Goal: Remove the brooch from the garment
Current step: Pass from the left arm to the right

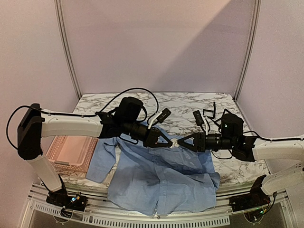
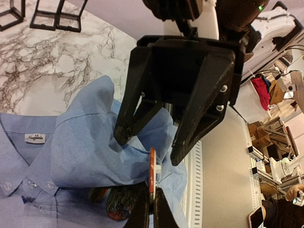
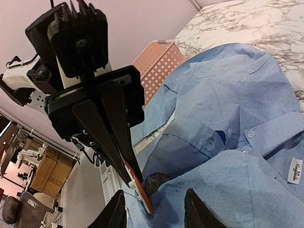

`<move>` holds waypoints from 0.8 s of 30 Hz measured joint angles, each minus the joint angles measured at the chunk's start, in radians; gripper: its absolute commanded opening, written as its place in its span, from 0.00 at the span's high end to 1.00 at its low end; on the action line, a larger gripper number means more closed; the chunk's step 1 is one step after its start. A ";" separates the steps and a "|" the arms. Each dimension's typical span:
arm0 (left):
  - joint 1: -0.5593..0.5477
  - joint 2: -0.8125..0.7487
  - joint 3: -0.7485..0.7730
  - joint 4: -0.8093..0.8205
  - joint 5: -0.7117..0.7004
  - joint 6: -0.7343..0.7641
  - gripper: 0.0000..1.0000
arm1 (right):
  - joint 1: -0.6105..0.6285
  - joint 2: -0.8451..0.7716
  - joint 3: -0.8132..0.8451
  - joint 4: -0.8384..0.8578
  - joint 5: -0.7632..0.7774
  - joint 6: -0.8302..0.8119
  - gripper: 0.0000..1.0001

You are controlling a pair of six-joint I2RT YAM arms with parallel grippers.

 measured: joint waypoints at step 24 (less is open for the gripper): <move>0.006 0.001 0.012 -0.043 -0.054 0.002 0.47 | 0.033 0.049 0.031 0.005 -0.023 -0.032 1.00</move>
